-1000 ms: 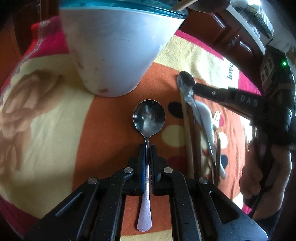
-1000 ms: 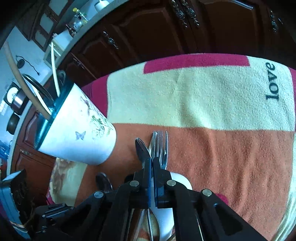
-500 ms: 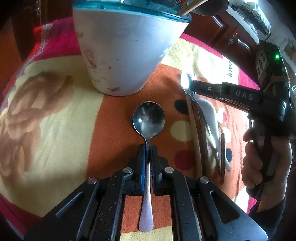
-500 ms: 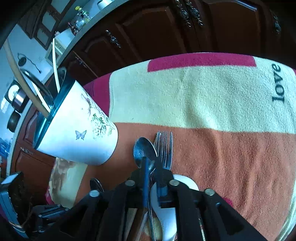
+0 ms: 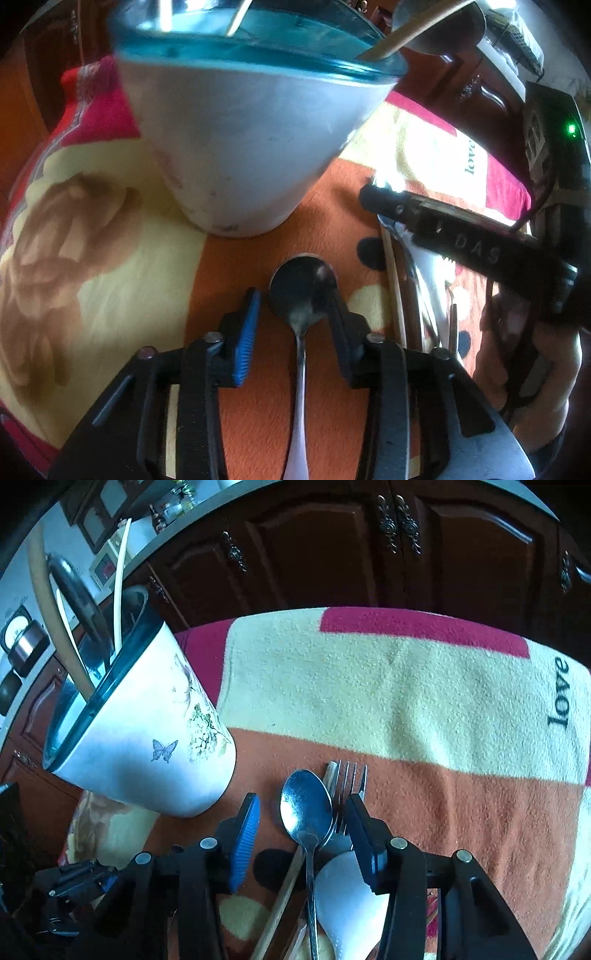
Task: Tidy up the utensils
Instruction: 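Grasp a steel spoon with left gripper while right gripper grasps another steel spoon, then lift both steel spoons and carry them above the white cup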
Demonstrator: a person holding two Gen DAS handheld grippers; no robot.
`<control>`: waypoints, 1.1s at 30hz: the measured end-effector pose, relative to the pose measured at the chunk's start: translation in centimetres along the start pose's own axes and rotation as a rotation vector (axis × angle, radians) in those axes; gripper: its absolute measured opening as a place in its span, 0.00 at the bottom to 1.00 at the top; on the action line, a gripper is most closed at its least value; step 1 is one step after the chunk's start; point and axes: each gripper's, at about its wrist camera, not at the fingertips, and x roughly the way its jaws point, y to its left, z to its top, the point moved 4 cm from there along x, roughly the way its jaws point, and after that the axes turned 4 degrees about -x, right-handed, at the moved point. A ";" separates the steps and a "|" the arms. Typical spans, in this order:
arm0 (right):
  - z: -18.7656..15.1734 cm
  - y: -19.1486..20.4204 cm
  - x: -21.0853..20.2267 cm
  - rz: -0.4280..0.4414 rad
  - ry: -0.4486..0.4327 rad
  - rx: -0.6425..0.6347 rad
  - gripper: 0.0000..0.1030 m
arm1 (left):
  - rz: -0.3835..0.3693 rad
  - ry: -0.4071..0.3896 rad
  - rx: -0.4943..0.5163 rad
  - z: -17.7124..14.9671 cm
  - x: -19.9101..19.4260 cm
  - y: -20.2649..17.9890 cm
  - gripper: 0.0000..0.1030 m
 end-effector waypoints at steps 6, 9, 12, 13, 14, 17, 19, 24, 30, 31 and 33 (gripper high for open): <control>0.0 1.2 1.1 -0.041 -0.002 -0.020 0.31 | 0.035 -0.025 0.051 0.8 0.8 -0.9 0.36; -0.2 1.2 1.2 -0.036 -0.005 -0.009 0.27 | 0.037 -0.030 0.059 0.8 0.9 -1.3 0.20; -0.2 1.4 1.3 -0.035 -0.006 -0.013 0.27 | 0.023 -0.049 0.061 0.7 0.6 -1.4 0.11; -0.3 1.5 1.3 -0.033 -0.006 -0.011 0.27 | 0.015 -0.055 0.063 0.7 0.4 -1.4 0.07; -0.3 1.5 1.3 -0.028 -0.005 -0.011 0.27 | 0.003 -0.062 0.063 0.9 0.3 -1.7 0.05; -0.6 1.1 1.2 -0.012 -0.004 -0.002 0.27 | -0.011 -0.068 0.063 0.9 -0.1 -1.7 0.03; -0.4 0.2 1.0 -0.011 -0.007 0.011 0.27 | -0.028 -0.067 0.063 0.8 -0.3 -1.8 0.03; -0.5 -1.4 0.8 -0.011 -0.017 0.041 0.26 | -0.049 -0.079 0.058 0.8 -1.0 -1.7 0.02; -0.7 -1.9 1.0 -0.008 0.002 0.052 0.26 | -0.077 -0.105 0.034 0.4 -2.8 -1.1 0.01; -0.7 -1.9 1.1 -0.010 0.006 0.051 0.26 | -0.083 -0.106 0.030 0.4 -2.9 -1.1 0.01; -0.7 -2.0 1.2 -0.010 0.006 0.047 0.26 | -0.089 -0.110 0.027 0.4 -3.1 -1.2 0.01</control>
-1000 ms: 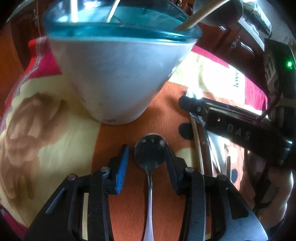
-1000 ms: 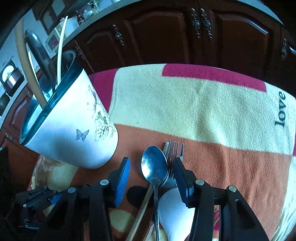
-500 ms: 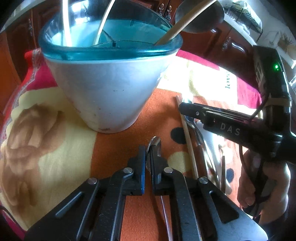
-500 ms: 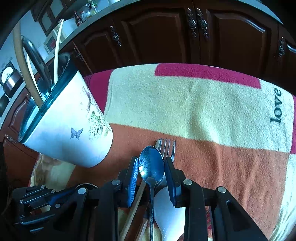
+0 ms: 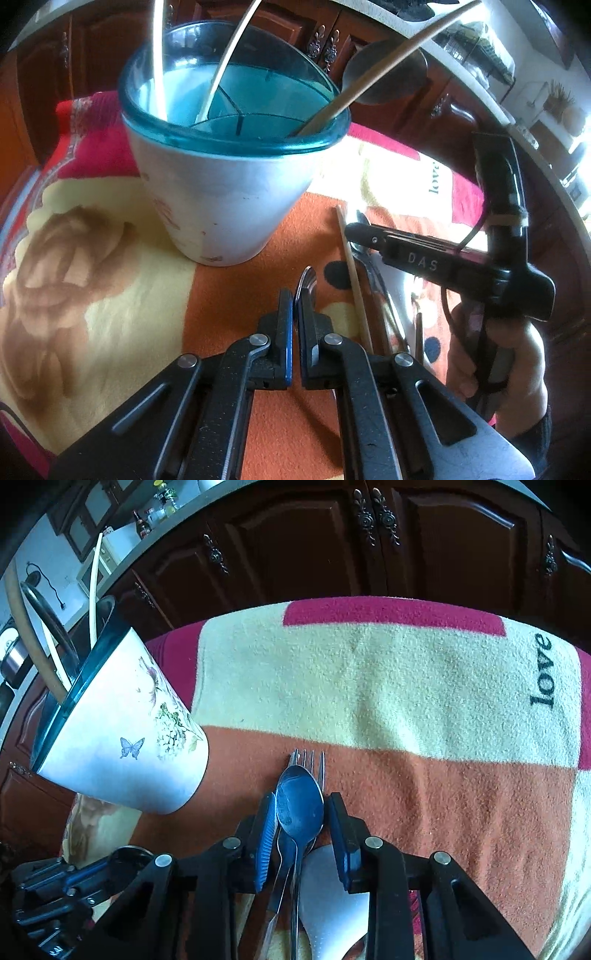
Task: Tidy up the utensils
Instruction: 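Lift both steel spoons and carry them above the white cup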
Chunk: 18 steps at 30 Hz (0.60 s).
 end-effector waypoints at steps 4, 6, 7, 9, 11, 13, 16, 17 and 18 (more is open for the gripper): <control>0.0 0.1 0.1 0.004 0.005 0.000 0.14 | 0.003 0.001 -0.004 0.1 -0.2 0.4 0.01; -0.1 -0.6 -0.6 0.005 0.003 0.002 0.08 | 0.007 -0.002 -0.004 0.4 -0.1 0.4 0.01; -0.1 -0.8 -0.7 0.003 0.003 0.004 0.07 | 0.007 -0.002 -0.004 0.4 -0.2 0.4 0.01; -0.1 -1.1 -1.0 -0.004 0.000 0.006 0.04 | 0.008 -0.003 -0.005 0.3 -0.3 0.5 0.01; 0.0 -1.2 -1.6 0.004 -0.008 0.011 0.03 | 0.006 -0.003 -0.004 0.2 -0.3 0.3 0.01; 0.1 -1.4 -2.0 0.017 -0.019 0.020 0.03 | 0.002 -0.007 -0.006 0.3 -0.5 0.3 0.01; 0.2 -2.4 -3.1 0.036 -0.052 0.043 0.03 | -0.011 -0.019 -0.015 0.6 -0.9 0.5 0.01; 0.2 -2.7 -3.5 0.038 -0.062 0.049 0.02 | -0.016 -0.025 -0.018 0.8 -1.2 0.5 0.01; 0.3 -2.9 -4.0 0.040 -0.084 0.057 0.02 | -0.022 -0.031 -0.019 0.8 -1.8 1.1 0.01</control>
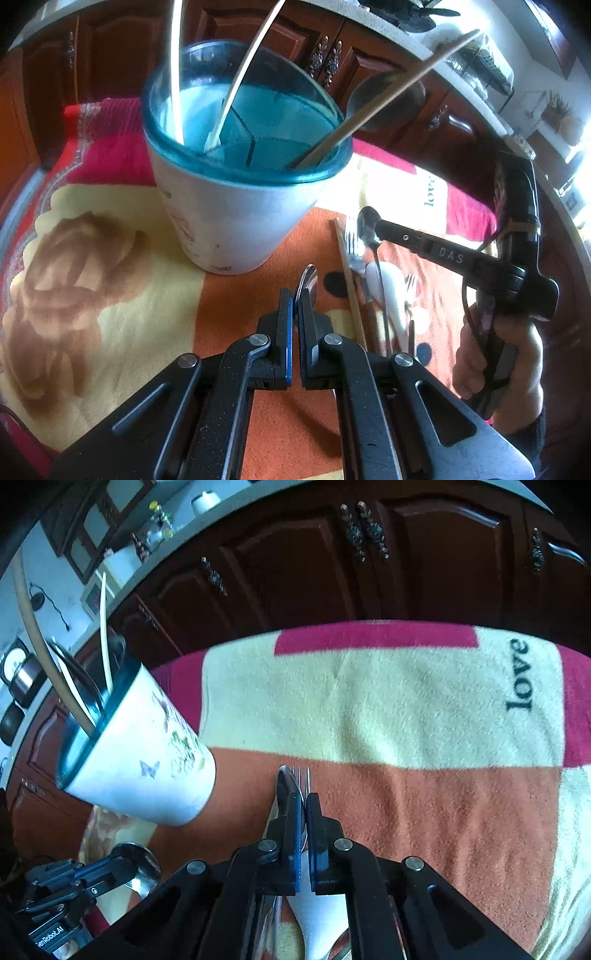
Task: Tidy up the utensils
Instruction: 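Lift both steel spoons and carry them above the white cup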
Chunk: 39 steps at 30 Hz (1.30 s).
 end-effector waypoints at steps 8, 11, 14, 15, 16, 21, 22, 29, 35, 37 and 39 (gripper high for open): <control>1.4 0.9 -3.9 -0.072 -0.154 -0.019 0.02 | -0.013 -0.071 0.006 0.7 -2.6 0.0 0.01; 1.7 1.1 -5.9 -0.100 -0.222 -0.025 0.01 | -0.018 -0.126 0.015 0.8 -4.1 -0.1 0.01; 1.9 1.4 -7.8 -0.126 -0.282 -0.034 0.01 | -0.005 -0.183 0.031 1.0 -5.5 -0.1 0.01; 2.0 1.5 -8.6 -0.152 -0.308 -0.044 0.01 | 0.005 -0.207 0.043 1.2 -6.1 -0.3 0.01; 2.0 1.8 -8.9 -0.162 -0.322 -0.050 0.01 | 0.012 -0.225 0.051 1.3 -6.5 -0.3 0.01; 2.2 2.3 -11.0 -0.183 -0.401 -0.055 0.01 | 0.022 -0.315 0.061 2.0 -8.6 -0.5 0.01; 2.3 2.5 -11.3 -0.186 -0.414 -0.058 0.01 | 0.026 -0.334 0.068 2.1 -9.1 -0.6 0.01; 2.4 4.2 -14.4 -0.210 -0.502 -0.097 0.01 | 0.062 -0.474 0.092 3.5 -12.3 -1.0 0.01; 3.1 5.7 -16.7 -0.220 -0.551 -0.110 0.01 | 0.096 -0.578 0.111 6.5 -14.6 -0.3 0.01; 3.3 6.3 -17.5 -0.221 -0.571 -0.115 0.01 | 0.102 -0.606 0.108 7.6 -15.3 -0.1 0.01; 3.7 7.6 -18.7 -0.241 -0.593 -0.136 0.01 | 0.110 -0.634 0.111 8.9 -15.9 0.2 0.01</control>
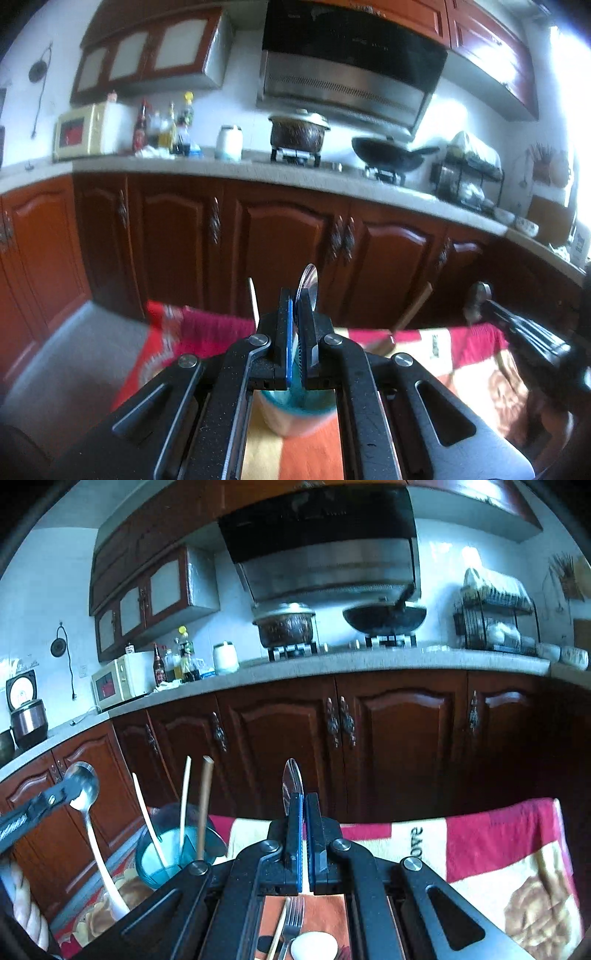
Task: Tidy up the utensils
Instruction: 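Lift both steel spoons and carry them above the white cup, then lower the spoons into the cup and open both grippers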
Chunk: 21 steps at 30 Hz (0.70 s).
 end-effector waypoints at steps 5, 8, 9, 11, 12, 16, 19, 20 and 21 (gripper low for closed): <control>3.1 2.3 -1.5 -0.013 -0.057 -0.023 0.01 | 0.024 -0.046 0.008 2.0 1.2 0.8 0.01; 4.8 3.8 -1.6 -0.012 -0.081 -0.034 0.01 | 0.032 -0.062 0.009 2.6 1.8 1.1 0.01; 5.5 4.6 -1.4 -0.009 -0.092 -0.038 0.01 | 0.035 -0.069 0.011 2.8 1.9 1.3 0.01; 6.3 5.5 -1.0 -0.009 -0.103 -0.044 0.01 | 0.051 -0.091 0.023 3.1 2.2 1.6 0.01; 6.7 6.1 -0.7 -0.007 -0.109 -0.047 0.01 | 0.057 -0.097 0.033 3.2 2.6 1.8 0.01; 7.3 8.0 1.1 -0.004 -0.119 -0.040 0.01 | 0.080 -0.105 0.070 2.8 3.7 2.5 0.01; 6.9 9.1 2.4 -0.008 -0.118 -0.042 0.01 | 0.104 -0.124 0.111 2.2 4.2 2.8 0.01; 6.7 9.3 2.8 -0.006 -0.113 -0.043 0.01 | 0.105 -0.126 0.118 2.0 4.3 2.8 0.01; 6.4 9.7 3.3 -0.004 -0.106 -0.045 0.01 | 0.103 -0.128 0.125 1.9 4.5 2.9 0.01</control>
